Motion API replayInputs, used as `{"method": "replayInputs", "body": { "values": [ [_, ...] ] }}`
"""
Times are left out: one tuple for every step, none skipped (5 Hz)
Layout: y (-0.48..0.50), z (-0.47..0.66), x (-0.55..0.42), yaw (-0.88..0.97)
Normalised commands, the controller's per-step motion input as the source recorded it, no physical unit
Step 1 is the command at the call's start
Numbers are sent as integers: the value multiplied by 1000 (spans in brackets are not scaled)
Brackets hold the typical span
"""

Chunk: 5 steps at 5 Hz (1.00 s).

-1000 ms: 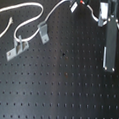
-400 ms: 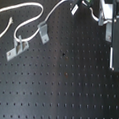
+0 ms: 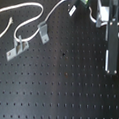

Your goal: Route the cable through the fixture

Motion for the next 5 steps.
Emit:
{"method": "replayInputs", "body": {
  "values": [
    [40, -1, 0, 0],
    [383, 160, -172, -40],
    [375, 196, 54, 251],
    [79, -1, 64, 291],
    [85, 81, 73, 6]
  ]
}}
